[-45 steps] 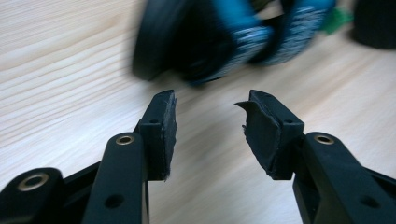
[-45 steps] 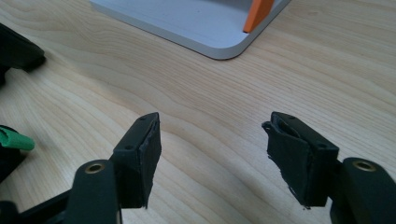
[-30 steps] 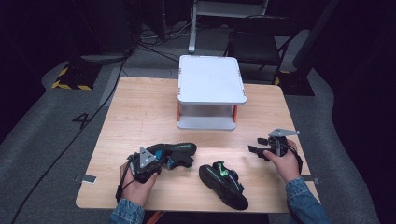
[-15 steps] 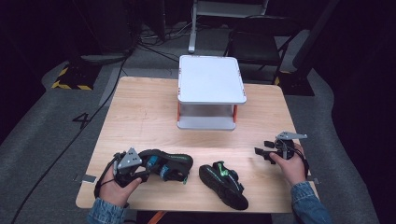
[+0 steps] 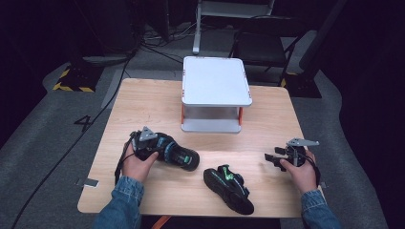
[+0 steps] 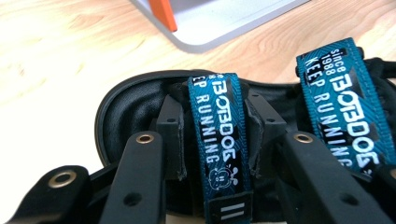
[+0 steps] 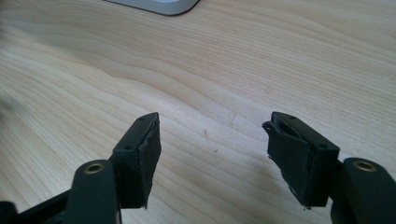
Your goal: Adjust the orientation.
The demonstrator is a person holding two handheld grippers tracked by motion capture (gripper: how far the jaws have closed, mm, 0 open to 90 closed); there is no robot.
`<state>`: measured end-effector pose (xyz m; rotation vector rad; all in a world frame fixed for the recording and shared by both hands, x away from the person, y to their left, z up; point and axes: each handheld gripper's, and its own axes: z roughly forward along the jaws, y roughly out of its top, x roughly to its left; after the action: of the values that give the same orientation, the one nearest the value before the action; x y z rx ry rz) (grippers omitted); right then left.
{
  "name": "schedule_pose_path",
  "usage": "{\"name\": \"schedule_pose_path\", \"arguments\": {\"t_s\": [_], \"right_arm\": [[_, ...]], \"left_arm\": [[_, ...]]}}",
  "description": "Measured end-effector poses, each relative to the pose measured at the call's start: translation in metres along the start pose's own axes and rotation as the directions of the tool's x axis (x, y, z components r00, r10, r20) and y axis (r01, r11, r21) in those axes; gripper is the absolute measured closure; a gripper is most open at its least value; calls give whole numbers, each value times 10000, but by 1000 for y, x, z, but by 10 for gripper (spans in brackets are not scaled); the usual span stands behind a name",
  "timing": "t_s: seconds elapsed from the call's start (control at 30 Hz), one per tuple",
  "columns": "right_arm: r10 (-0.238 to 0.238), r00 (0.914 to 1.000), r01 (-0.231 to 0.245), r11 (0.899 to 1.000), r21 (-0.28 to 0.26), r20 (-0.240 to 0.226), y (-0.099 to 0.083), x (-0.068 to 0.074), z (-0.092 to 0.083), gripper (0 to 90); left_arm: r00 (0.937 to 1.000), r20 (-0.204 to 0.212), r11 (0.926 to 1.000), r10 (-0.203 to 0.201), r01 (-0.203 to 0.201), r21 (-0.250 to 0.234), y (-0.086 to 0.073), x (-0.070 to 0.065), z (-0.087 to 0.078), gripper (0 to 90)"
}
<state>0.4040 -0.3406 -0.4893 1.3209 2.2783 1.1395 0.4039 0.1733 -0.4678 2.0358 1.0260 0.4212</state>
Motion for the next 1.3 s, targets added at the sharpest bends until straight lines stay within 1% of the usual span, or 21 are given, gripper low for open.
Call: {"name": "schedule_pose_path", "arguments": {"t_s": [0.07,0.13,0.33,0.37,0.4,0.43,0.47,0.5,0.57,0.67,0.73,0.8,0.83,0.9,1.0,1.07,1.1,1.17,1.2,1.23,1.3], "right_arm": [[-33,10000,33,10000,6,24,-2,-1,0,354],[40,9999,-40,10000,24,102,-4,-2,-2,354],[157,9996,-158,9999,29,225,-8,-5,-7,354],[160,9996,-160,9999,-3,223,-8,-5,-7,354],[141,9997,-140,9999,-49,213,-7,-5,-7,354],[169,9996,-168,9998,-60,208,-6,-4,-8,353],[115,9998,-114,9999,-75,189,-5,-4,-8,353],[110,9998,-109,9999,-80,176,-5,-4,-8,353],[89,9999,-88,9999,-75,135,-4,-3,-7,353],[10,10000,-10,10000,-46,37,-1,-2,-3,352],[-80,10000,80,10000,-12,-19,1,0,0,352],[-132,9999,132,9999,-16,-48,3,2,2,352],[-145,9999,145,9999,6,-80,3,3,2,352],[-184,9998,184,9998,26,-83,3,4,3,352],[-179,9998,179,9998,60,-68,1,4,2,352],[-148,9999,148,9999,70,-31,-1,3,0,352],[-139,9999,139,9999,54,22,-2,2,-1,352],[-49,10000,49,10000,25,73,-4,0,-4,352],[-23,9999,23,10000,22,108,-5,-1,-5,352],[43,9999,-43,10000,-13,127,-5,-2,-5,352],[67,9999,-68,10000,30,158,-6,-3,-6,352]], "left_arm": [[9983,71,9983,578,-577,-73,5,-1,11,643],[9968,231,9970,768,-768,-14,9,-2,19,643],[9979,494,9991,412,-418,111,11,1,22,621],[9989,356,9993,289,-297,221,11,0,20,597],[9994,-144,9991,319,-315,268,11,-2,18,551],[9905,-1279,9987,507,-504,52,10,-4,16,404],[9858,-1605,9987,498,-500,27,11,-4,13,282],[9886,-1488,9997,212,-232,-119,11,-3,8,275],[9926,-1147,9973,-410,337,-655,10,-4,-1,291],[9927,-1165,9954,-322,214,-932,13,-12,-14,290],[9954,-856,9928,-424,323,-1153,17,-22,-20,299],[9986,-324,9916,-427,384,-1233,22,-33,-23,341],[9990,-56,9927,-453,444,-1125,25,-39,-21,346],[9996,108,9966,-269,277,-770,27,-48,-12,346],[9996,-122,9997,-237,235,-112,26,-53,9,362],[9992,-295,9995,-278,282,143,24,-53,18,447],[9989,-342,9993,-336,342,179,25,-54,19,478],[9990,-446,9996,-29,43,294,29,-54,16,557],[9990,-446,9996,-29,43,294,29,-54,16,603],[9995,-191,9991,244,-237,352,31,-53,13,638],[9991,83,9988,405,-407,281,31,-52,9,655]]}}
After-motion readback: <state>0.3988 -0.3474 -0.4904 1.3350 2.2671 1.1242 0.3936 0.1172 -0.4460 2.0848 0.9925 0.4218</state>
